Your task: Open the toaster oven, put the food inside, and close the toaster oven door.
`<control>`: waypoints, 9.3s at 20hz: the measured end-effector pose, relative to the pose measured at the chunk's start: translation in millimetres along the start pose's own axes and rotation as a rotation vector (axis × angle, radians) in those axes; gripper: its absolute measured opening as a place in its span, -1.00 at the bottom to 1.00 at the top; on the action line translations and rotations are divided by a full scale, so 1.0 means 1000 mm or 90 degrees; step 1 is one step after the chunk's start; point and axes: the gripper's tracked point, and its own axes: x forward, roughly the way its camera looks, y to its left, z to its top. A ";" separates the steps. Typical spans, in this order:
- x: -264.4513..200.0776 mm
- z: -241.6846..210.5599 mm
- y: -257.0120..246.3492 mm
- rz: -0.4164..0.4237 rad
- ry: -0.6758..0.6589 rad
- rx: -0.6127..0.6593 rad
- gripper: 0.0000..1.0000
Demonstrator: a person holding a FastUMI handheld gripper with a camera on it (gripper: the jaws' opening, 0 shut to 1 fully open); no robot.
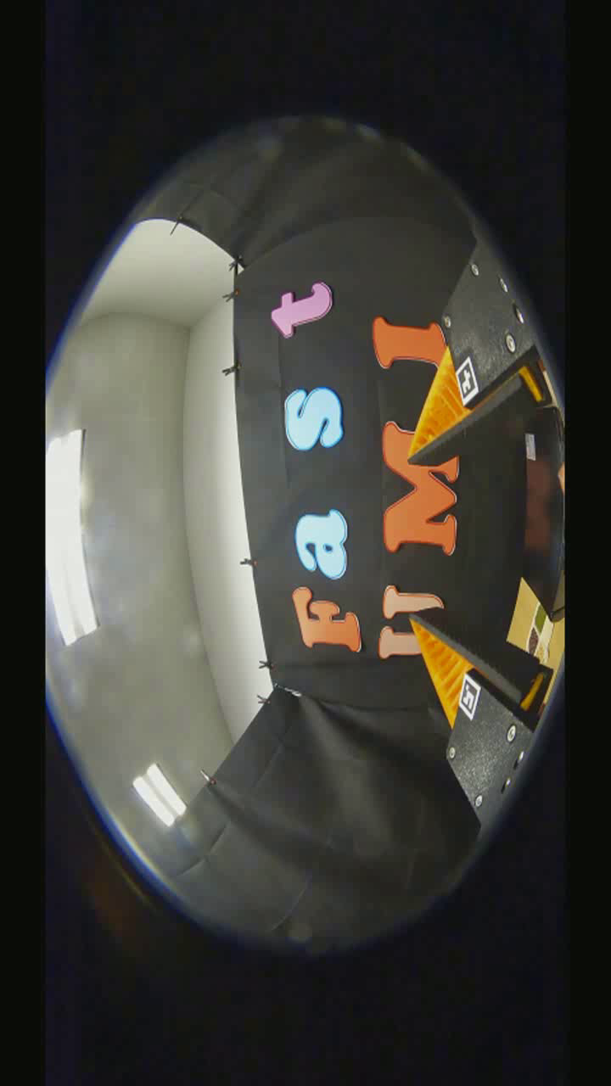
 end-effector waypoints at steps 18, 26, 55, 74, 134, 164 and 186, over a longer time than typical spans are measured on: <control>-0.039 -0.052 -0.043 -0.061 0.096 -0.022 0.97; -0.055 -0.180 -0.047 -0.044 0.310 -0.036 0.98; -0.060 -0.375 -0.014 0.018 0.622 0.104 0.86; -0.157 -0.366 -0.002 -0.091 0.609 0.174 0.20; -0.331 -0.376 -0.173 -0.131 0.851 0.480 -0.23; -0.103 -0.454 -0.023 -0.271 0.488 0.748 -0.23; -0.150 -0.462 0.002 -0.218 0.622 0.629 0.92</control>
